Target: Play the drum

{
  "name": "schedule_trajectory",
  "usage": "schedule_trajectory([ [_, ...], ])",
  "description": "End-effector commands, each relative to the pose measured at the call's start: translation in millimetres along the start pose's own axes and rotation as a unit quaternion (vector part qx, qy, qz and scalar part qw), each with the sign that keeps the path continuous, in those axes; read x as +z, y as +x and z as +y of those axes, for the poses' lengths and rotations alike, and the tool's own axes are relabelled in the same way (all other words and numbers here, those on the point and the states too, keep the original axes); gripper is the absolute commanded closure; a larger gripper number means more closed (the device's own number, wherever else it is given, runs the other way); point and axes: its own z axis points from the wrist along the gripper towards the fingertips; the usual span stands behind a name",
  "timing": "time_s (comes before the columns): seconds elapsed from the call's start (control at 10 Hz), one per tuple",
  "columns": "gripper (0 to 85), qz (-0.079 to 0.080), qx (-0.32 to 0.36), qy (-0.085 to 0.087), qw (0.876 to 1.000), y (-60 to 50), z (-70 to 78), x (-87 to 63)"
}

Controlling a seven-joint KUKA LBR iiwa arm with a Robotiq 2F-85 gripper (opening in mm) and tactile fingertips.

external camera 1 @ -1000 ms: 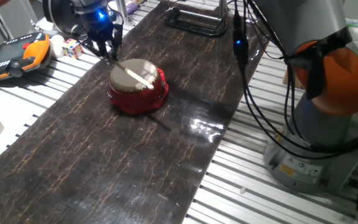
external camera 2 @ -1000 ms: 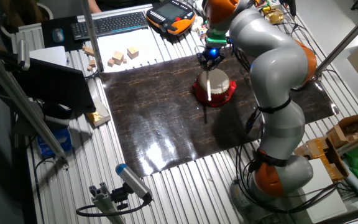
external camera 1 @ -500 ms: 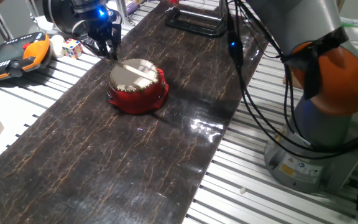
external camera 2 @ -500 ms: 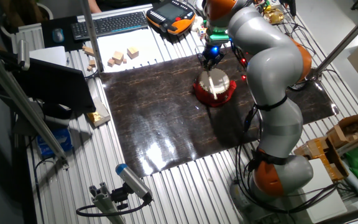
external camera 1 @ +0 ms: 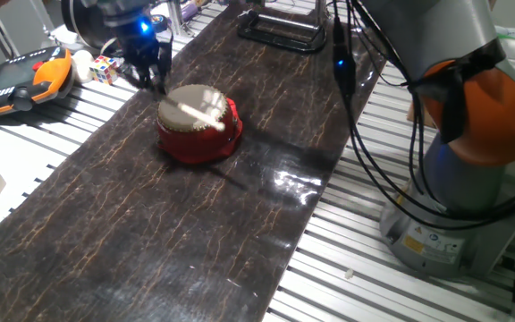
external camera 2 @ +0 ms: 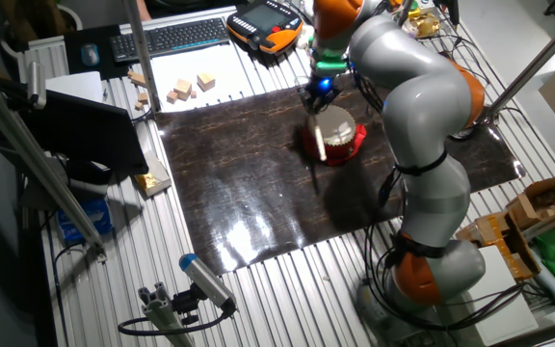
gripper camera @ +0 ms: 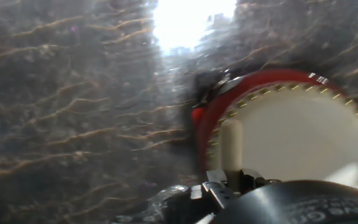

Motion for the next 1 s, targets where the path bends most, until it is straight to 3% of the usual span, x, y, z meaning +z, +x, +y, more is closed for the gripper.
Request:
schedule_trajectory([
  [0.0,84.3,0.001,0.004,-0.004,1.000,4.2,12.5,4.2],
  [0.1,84.3,-0.002,0.010,-0.007,1.000,8.2,20.7,12.1],
  [0.3,84.3,-0.005,-0.017,0.019,1.000,11.0,34.0,28.3],
  [0.5,84.3,-0.003,-0.023,0.019,1.000,11.5,41.5,38.9],
  [0.6,84.3,-0.009,-0.023,0.028,0.999,12.5,45.1,45.0],
  [0.9,84.0,-0.016,0.002,0.020,1.000,14.0,52.3,61.4],
])
